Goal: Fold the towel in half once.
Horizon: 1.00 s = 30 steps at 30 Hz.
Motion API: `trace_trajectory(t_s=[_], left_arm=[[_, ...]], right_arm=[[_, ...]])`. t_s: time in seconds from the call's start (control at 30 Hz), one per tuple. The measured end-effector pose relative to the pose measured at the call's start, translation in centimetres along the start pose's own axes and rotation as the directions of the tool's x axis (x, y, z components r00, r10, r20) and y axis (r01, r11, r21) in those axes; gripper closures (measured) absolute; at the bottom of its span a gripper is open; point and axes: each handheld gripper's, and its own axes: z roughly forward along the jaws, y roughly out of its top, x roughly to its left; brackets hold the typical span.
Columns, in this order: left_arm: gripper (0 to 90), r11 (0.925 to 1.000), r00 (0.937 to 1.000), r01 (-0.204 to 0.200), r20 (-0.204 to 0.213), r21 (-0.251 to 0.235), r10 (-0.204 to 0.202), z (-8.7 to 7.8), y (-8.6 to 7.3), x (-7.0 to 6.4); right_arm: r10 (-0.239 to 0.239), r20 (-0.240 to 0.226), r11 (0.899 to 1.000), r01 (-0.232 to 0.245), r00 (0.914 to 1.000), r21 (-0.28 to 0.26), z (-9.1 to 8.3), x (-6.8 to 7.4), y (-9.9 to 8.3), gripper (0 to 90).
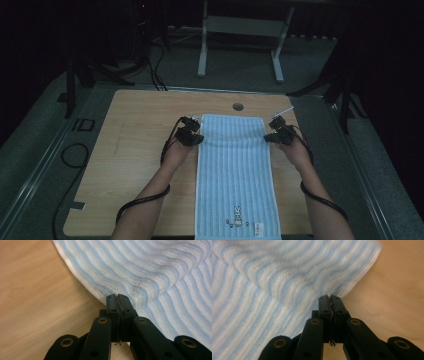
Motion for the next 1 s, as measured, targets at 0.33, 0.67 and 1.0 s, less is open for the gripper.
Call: trace_trajectory(t_s=[0.33,0.67,1.0], left_arm=[[88.2,0.9941,0.9967,-0.068,0.039,-0.084,0.071,-6.9,-2.3,-2.1],[87.9,0.9939,0.9834,-0.11,0.145,0.007,0.108,-6.5,-10.4,-5.6],[87.4,0.9882,0.9775,-0.136,0.172,0.071,0.122,-4.4,-13.1,-7.1]], right_arm=[[-0.067,-0.069,0.989,0.057,0.9953,-0.137,-6.3,2.4,-1.9,88.2],[-0.105,-0.142,0.989,0.088,0.9842,-0.12,-5.8,6.9,-9.7,88.1],[-0.068,-0.169,0.997,0.059,0.9832,-0.056,-3.5,7.7,-13.5,88.1]])
